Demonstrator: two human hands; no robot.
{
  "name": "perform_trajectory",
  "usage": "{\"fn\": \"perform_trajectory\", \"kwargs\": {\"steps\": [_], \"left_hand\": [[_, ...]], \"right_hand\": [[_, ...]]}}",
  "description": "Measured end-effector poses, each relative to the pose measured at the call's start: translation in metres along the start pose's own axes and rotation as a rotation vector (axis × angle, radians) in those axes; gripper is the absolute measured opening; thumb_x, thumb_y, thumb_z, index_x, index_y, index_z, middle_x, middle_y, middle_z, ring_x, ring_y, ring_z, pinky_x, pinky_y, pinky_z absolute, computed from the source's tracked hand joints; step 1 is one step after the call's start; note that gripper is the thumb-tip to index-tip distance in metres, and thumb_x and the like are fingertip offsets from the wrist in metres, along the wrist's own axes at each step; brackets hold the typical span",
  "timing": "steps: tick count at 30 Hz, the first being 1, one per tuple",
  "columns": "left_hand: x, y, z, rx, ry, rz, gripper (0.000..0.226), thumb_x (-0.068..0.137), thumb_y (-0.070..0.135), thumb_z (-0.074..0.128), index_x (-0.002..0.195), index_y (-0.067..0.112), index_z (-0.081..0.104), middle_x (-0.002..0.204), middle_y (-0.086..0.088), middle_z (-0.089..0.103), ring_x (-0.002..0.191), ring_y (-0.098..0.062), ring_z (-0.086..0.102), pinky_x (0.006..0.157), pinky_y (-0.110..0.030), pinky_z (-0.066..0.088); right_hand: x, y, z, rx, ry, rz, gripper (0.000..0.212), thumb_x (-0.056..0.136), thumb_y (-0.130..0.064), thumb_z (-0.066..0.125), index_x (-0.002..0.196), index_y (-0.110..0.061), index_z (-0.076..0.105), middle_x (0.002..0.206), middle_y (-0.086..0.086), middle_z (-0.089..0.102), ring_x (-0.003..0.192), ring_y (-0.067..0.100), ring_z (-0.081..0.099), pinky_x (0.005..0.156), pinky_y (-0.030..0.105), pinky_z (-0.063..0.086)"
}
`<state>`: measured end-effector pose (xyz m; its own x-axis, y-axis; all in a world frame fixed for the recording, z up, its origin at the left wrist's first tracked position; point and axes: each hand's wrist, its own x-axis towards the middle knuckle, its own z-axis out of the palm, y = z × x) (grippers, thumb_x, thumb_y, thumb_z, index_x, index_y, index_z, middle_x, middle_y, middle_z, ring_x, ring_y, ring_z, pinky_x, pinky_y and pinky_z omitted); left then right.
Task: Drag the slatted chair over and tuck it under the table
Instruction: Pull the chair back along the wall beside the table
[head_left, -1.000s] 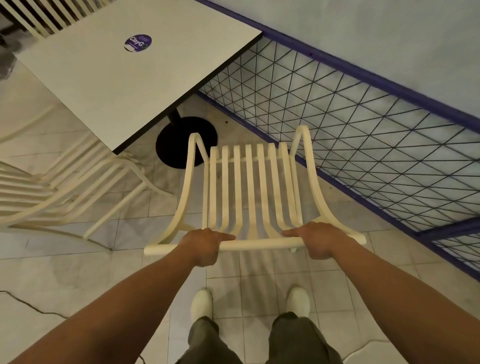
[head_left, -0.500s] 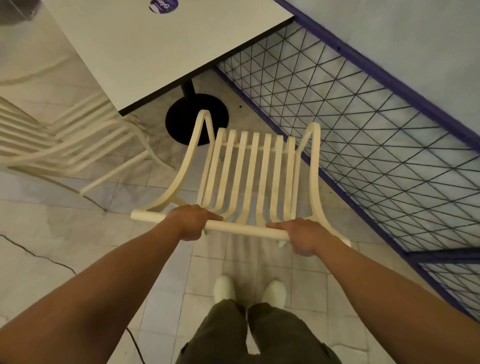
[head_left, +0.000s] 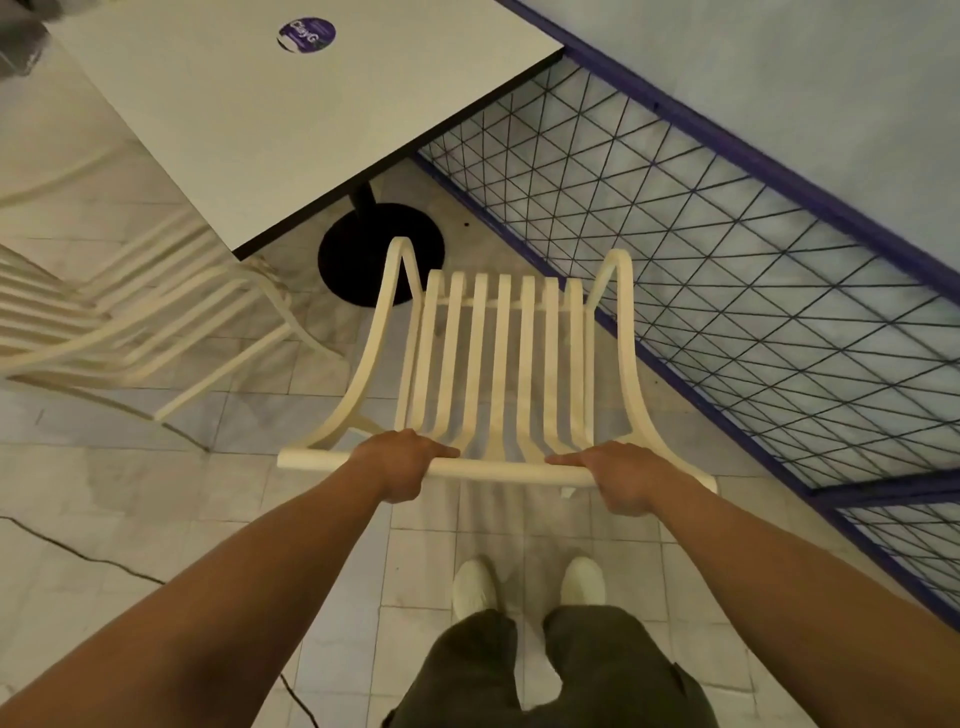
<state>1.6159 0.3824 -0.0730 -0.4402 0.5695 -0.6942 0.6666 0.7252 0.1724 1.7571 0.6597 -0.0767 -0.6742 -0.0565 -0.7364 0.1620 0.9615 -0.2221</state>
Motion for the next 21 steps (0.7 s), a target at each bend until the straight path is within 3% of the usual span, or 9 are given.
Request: {"fn": "perform_trajectory", "kwargs": {"steps": [9, 21], "left_hand": [[0.000, 0.003, 0.003, -0.045, 0.018, -0.013, 0.067, 0.094, 0.012, 0.065, 0.145, 0.049, 0.043, 0.126, 0.000, 0.061, 0.108, -0.020, 0.060, 0.094, -0.035, 0.047], [0.008, 0.049, 0.011, -0.092, 0.007, -0.076, 0.074, 0.093, 0.011, 0.063, 0.149, 0.050, 0.035, 0.122, -0.002, 0.059, 0.107, -0.022, 0.060, 0.094, -0.036, 0.048]], "right_hand": [[0.001, 0.004, 0.003, 0.050, 0.012, -0.017, 0.087, 0.091, -0.001, 0.058, 0.147, -0.058, 0.023, 0.118, 0.001, 0.060, 0.093, 0.018, 0.063, 0.085, 0.035, 0.057], [-0.005, 0.051, -0.010, -0.063, -0.020, -0.076, 0.091, 0.090, -0.001, 0.059, 0.147, -0.059, 0.020, 0.119, 0.001, 0.057, 0.096, 0.019, 0.062, 0.087, 0.037, 0.056]]}}
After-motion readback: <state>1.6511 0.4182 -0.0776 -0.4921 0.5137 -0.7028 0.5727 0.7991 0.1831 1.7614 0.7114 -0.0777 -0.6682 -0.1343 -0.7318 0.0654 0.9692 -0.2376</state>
